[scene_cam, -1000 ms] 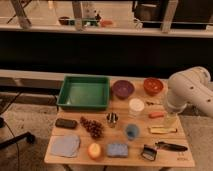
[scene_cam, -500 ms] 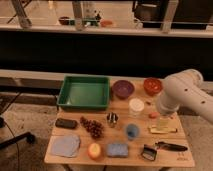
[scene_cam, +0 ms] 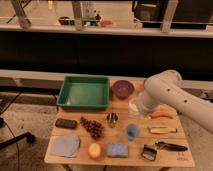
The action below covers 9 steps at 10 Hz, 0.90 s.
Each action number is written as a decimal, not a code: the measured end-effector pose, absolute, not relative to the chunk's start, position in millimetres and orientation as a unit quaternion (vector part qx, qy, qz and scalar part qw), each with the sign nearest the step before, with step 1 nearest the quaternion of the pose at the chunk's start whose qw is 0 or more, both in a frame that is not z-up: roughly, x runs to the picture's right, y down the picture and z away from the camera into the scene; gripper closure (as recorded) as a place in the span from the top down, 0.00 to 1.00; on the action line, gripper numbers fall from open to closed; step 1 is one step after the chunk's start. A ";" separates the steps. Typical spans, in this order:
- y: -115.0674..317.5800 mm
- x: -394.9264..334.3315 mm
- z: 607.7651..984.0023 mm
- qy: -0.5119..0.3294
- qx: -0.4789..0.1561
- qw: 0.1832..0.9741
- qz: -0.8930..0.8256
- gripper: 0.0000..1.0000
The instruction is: Wipe red bowl with eraser
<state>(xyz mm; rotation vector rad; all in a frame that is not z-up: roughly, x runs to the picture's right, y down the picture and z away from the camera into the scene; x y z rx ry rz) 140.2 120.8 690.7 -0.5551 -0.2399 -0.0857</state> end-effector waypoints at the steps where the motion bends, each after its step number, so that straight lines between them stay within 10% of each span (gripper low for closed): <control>1: 122.3 121.5 692.4 -0.133 -0.271 0.952 -0.048 0.80; 9: 129.8 95.8 695.5 -0.157 -0.278 0.946 -0.053 0.80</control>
